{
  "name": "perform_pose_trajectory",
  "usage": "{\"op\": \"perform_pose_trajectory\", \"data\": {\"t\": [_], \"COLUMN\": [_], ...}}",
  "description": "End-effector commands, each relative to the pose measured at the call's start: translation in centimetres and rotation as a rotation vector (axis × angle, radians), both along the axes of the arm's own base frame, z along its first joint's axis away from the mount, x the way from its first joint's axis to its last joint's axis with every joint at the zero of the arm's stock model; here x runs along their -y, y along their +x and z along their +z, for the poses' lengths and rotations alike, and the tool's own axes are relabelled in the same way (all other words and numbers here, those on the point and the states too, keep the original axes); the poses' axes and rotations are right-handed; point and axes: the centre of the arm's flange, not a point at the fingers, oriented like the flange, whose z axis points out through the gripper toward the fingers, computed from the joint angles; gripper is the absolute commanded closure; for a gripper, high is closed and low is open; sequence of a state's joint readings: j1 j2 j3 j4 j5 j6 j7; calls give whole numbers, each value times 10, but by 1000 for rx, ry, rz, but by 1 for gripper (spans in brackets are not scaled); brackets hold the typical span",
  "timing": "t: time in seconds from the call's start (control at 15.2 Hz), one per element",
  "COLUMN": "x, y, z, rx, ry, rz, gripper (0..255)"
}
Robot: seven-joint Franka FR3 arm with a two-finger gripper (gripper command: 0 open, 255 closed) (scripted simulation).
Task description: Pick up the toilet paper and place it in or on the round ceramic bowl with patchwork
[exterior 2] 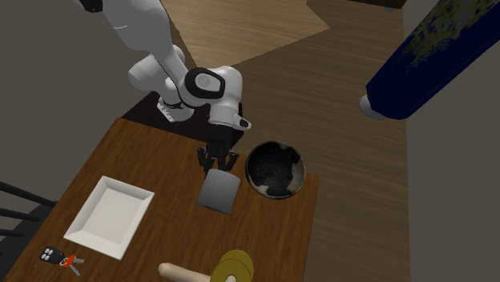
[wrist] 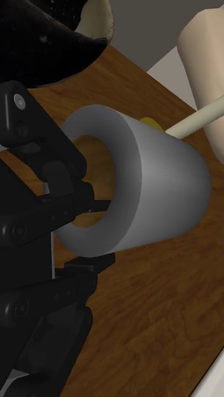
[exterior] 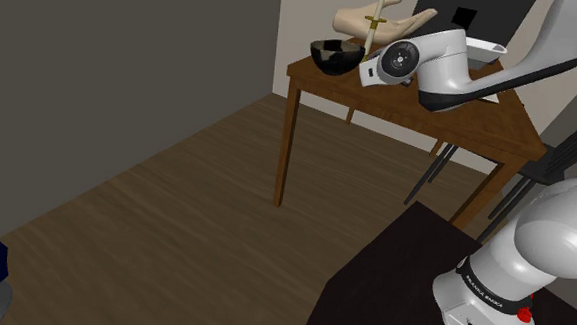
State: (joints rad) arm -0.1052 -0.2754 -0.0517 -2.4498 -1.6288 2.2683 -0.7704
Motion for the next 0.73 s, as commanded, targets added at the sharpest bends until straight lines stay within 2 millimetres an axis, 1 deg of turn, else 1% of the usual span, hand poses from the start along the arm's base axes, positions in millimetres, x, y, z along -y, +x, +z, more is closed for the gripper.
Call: {"op": "perform_pose_trajectory", "data": {"t": [0.0,0.07,0.66], "x": [0,0,0], "y": [0,0,0], "z": [-1,0,47], "rx": [-1,-1,-1], "ry": [1,0,0], "rz": [1,1,1], "gripper": [255,255,255]}}
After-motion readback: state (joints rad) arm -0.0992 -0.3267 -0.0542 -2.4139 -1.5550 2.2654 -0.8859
